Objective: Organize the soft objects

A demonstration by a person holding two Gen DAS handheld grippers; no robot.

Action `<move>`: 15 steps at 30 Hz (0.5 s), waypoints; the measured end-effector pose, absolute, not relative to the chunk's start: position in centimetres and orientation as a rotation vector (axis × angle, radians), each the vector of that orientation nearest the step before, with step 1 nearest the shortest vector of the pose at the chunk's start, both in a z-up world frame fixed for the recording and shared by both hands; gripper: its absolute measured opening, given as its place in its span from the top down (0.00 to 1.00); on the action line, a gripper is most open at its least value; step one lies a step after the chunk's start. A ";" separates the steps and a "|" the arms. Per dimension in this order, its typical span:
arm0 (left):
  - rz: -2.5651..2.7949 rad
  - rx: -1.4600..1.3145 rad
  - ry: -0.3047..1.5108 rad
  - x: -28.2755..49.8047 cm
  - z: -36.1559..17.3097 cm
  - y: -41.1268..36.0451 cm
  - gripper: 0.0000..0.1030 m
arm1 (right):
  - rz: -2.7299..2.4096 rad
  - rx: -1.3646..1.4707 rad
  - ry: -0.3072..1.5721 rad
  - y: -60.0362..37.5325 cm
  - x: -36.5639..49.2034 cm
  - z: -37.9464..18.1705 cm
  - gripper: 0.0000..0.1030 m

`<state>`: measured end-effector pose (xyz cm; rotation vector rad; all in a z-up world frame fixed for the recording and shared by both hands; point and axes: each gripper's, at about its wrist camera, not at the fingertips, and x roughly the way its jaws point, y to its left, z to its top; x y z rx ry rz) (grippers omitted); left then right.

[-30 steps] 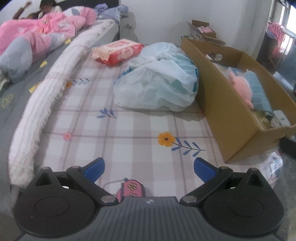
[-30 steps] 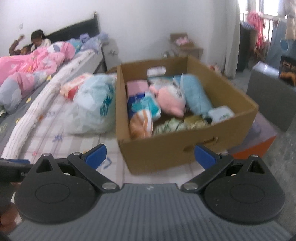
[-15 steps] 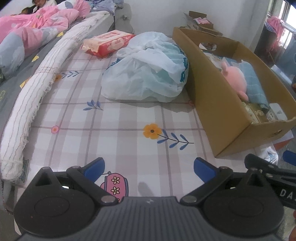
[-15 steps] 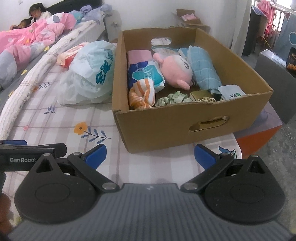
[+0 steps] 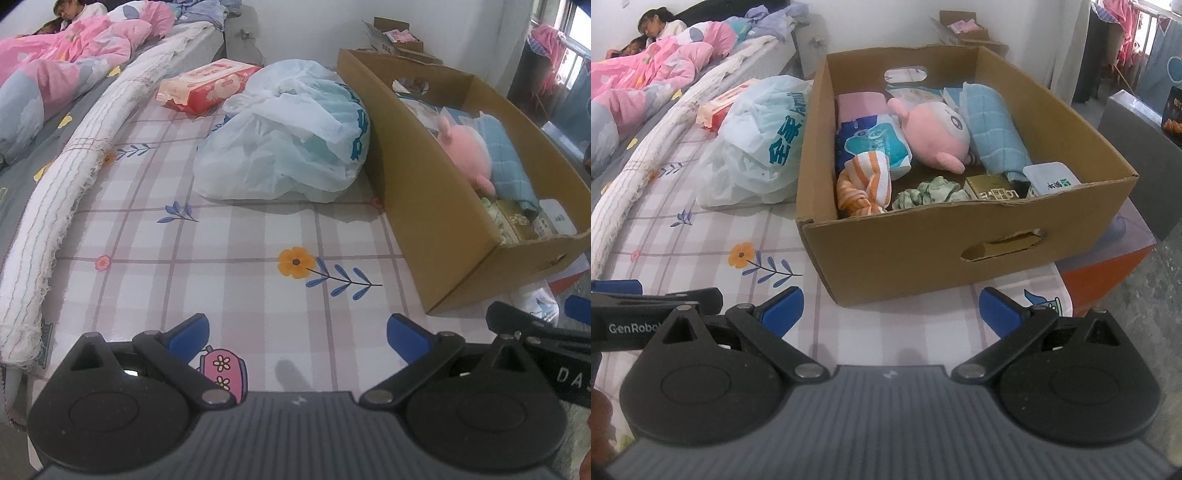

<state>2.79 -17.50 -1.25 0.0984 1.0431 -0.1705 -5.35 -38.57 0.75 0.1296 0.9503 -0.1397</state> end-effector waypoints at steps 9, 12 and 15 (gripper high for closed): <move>-0.174 0.107 1.048 2.7 -1.3 -17.8 0.01 | -0.147 0.135 0.953 -38.8 -5.6 0.8 0.01; -0.177 0.108 1.042 2.6 -1.2 -17.9 0.01 | -0.149 0.135 0.949 -38.9 -5.6 0.9 0.01; -0.180 0.108 1.037 2.6 -1.0 -18.1 0.01 | -0.154 0.136 0.943 -39.0 -5.8 1.1 0.01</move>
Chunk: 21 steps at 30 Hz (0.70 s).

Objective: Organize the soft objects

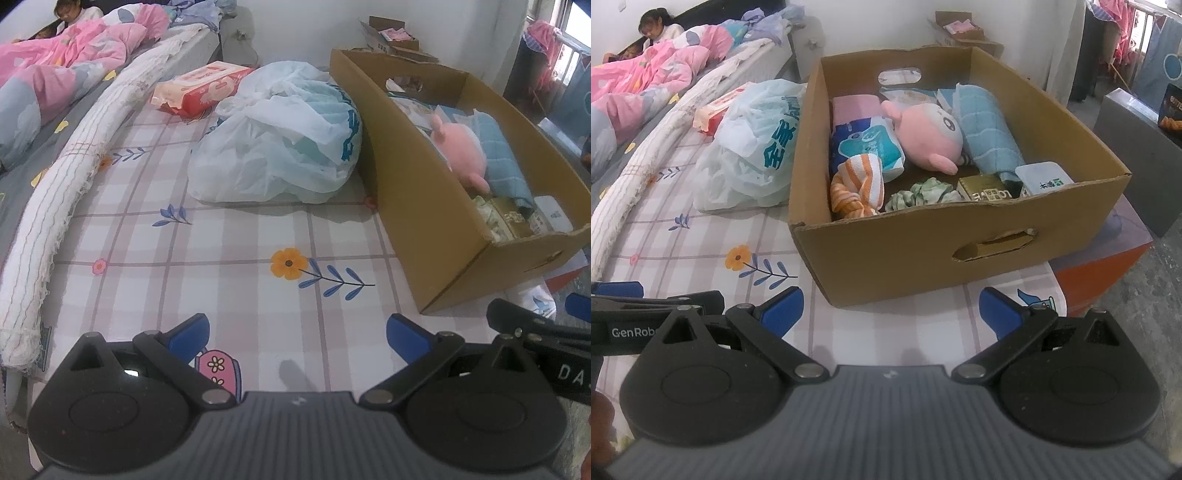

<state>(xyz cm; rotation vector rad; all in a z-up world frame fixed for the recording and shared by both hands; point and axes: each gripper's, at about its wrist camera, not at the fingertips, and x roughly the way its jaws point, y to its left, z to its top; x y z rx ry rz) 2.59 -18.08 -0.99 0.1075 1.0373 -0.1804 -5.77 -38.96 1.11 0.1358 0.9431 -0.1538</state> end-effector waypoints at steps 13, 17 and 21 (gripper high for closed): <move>-0.214 0.107 1.037 2.7 -0.6 -19.4 0.01 | -0.184 0.150 0.930 -40.0 -6.3 1.6 0.01; -0.223 0.103 1.047 2.9 -0.8 -19.8 0.01 | -0.195 0.151 0.931 -40.3 -6.5 1.7 0.01; -0.229 0.103 1.057 3.0 -0.9 -20.1 0.01 | -0.202 0.156 0.935 -40.6 -6.5 1.6 0.01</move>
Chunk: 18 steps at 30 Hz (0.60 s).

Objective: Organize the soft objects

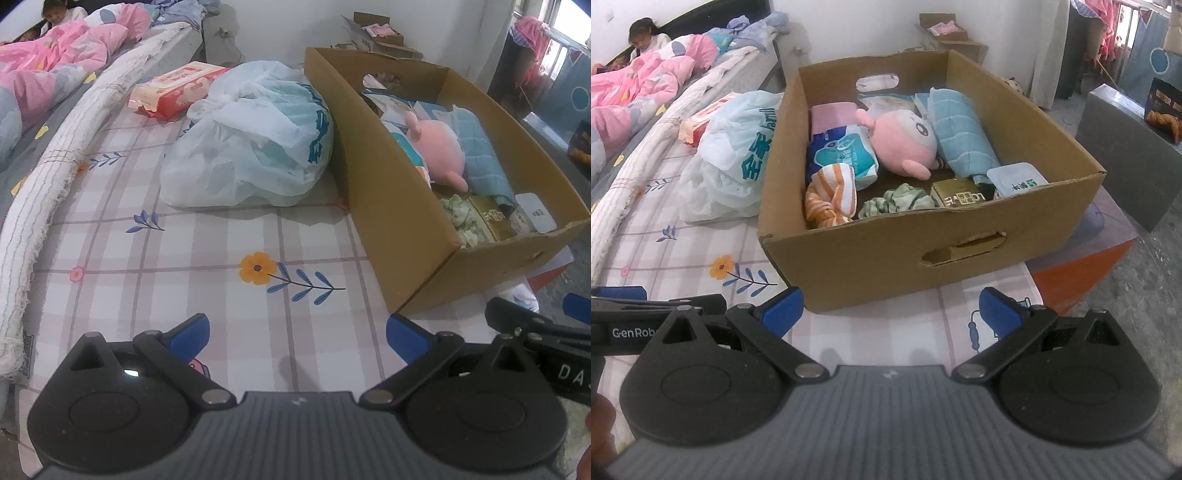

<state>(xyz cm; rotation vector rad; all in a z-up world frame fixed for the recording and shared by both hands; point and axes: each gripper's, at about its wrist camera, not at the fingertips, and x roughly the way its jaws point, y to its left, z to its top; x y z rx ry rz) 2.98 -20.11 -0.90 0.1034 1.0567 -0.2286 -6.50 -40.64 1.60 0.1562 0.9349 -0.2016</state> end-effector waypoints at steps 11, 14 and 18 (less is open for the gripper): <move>-0.232 0.103 1.086 3.2 -1.4 -20.4 0.01 | -0.207 0.160 0.951 -40.9 -6.4 1.2 0.01; -0.231 0.106 1.086 3.2 -1.4 -20.5 0.01 | -0.207 0.160 0.952 -40.9 -6.4 1.1 0.01; -0.231 0.105 1.087 3.3 -1.4 -20.6 0.01 | -0.208 0.159 0.953 -40.9 -6.4 1.1 0.01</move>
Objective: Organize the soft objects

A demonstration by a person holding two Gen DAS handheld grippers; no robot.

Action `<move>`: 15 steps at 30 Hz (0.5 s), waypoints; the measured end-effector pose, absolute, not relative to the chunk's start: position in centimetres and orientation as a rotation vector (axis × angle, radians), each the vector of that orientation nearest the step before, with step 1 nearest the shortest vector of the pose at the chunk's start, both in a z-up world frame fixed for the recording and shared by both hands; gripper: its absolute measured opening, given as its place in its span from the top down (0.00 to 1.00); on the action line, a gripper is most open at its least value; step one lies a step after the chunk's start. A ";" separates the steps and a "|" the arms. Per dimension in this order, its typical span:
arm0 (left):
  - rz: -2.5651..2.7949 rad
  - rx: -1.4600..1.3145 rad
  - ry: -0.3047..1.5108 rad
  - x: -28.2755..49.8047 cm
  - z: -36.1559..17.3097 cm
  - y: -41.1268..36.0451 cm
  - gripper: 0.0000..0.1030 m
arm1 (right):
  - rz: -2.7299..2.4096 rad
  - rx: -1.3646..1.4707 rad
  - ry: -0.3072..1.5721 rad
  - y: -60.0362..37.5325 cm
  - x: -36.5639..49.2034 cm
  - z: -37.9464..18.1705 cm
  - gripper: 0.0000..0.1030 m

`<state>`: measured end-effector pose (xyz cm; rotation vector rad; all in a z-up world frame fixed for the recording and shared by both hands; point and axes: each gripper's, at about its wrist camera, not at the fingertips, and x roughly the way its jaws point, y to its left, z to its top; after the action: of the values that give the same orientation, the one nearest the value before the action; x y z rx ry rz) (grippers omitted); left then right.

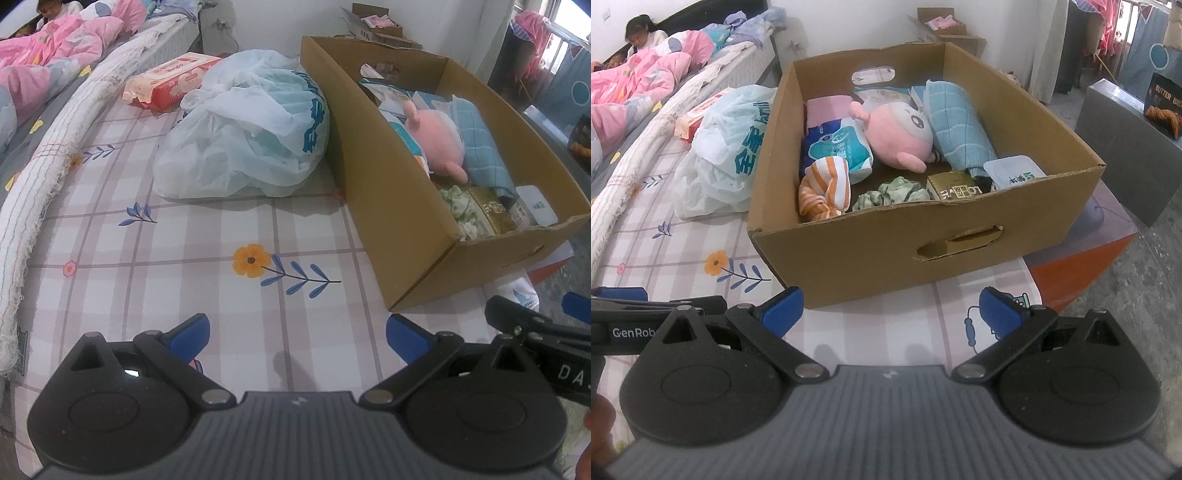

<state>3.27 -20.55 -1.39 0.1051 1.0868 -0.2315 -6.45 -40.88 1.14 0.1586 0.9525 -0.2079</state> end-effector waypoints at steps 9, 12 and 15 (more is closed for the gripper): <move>-0.232 0.106 1.073 3.4 -1.0 -20.7 0.01 | -0.205 0.150 0.941 -41.0 -6.3 1.5 0.01; -0.231 0.105 1.065 3.4 -0.9 -20.7 0.01 | -0.204 0.146 0.936 -41.0 -6.2 1.7 0.01; -0.229 0.104 1.061 3.4 -0.9 -20.6 0.01 | -0.203 0.144 0.934 -40.9 -6.2 1.8 0.01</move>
<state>3.41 -20.58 -0.87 0.1043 1.0610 -0.2294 -6.16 -40.89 1.82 0.1439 0.9337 -0.2032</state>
